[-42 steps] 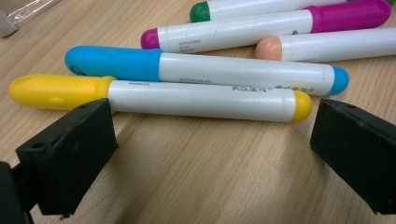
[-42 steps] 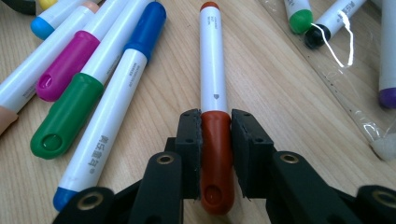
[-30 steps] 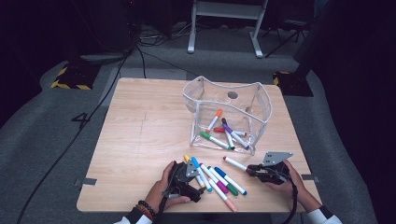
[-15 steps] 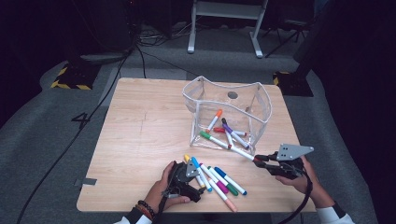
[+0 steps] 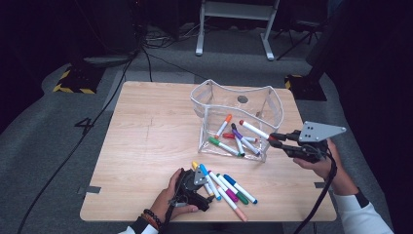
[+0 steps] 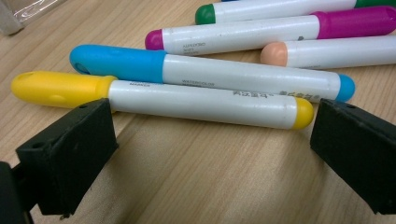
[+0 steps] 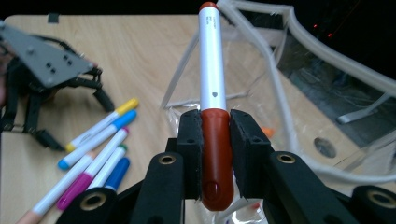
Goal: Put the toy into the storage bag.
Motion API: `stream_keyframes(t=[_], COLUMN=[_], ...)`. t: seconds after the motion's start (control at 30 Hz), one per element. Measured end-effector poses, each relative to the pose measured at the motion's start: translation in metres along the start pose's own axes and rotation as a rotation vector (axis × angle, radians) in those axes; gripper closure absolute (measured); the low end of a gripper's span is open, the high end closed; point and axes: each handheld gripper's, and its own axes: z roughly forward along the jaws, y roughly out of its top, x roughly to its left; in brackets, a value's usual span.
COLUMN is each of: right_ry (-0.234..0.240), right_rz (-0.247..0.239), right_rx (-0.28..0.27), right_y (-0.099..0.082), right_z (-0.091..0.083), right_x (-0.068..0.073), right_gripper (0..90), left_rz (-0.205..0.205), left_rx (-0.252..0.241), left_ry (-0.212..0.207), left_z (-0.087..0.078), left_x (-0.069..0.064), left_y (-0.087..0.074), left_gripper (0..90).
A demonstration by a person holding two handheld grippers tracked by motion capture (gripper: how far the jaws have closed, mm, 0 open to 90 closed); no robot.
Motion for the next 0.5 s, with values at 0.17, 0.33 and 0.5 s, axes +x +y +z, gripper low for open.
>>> stream_keyframes(t=[0.17,0.33,0.5], right_ry=[-0.029,-0.052,-0.055], right_rz=[-0.014,0.011,0.026], right_rx=[0.018,0.064,0.13], right_y=[0.021,0.036,0.042], right_z=[0.006,0.021,0.043], right_x=[-0.02,-0.047,-0.068], right_gripper=[75.5,75.5,75.5], left_rz=[0.0,0.0,0.001], left_rx=[0.0,0.0,0.0], left_ry=[0.0,0.0,-0.001], left_z=[0.0,0.0,0.0], left_x=[0.0,0.0,0.0], left_y=[0.0,0.0,0.0], left_gripper=[0.4,0.5,0.5])
